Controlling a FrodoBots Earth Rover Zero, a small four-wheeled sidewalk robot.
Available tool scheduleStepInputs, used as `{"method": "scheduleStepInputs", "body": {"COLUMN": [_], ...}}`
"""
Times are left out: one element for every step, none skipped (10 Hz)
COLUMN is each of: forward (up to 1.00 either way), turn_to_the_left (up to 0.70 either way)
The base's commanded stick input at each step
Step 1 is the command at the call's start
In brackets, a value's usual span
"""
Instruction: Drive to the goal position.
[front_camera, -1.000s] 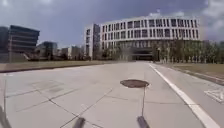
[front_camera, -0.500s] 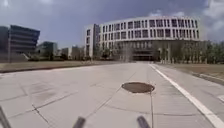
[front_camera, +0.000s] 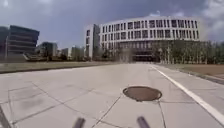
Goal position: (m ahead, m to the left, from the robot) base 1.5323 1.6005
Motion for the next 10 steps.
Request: {"method": "scheduleStepInputs", "body": {"forward": [0.70, 0.70, 0.70, 0.70, 0.70, 0.70, 0.70, 0.70, 0.70, 0.70], "turn_to_the_left": [0.00, 0.00, 0.00, 0.00, 0.00, 0.00, 0.00, -0.13, -0.27, -0.35]}}
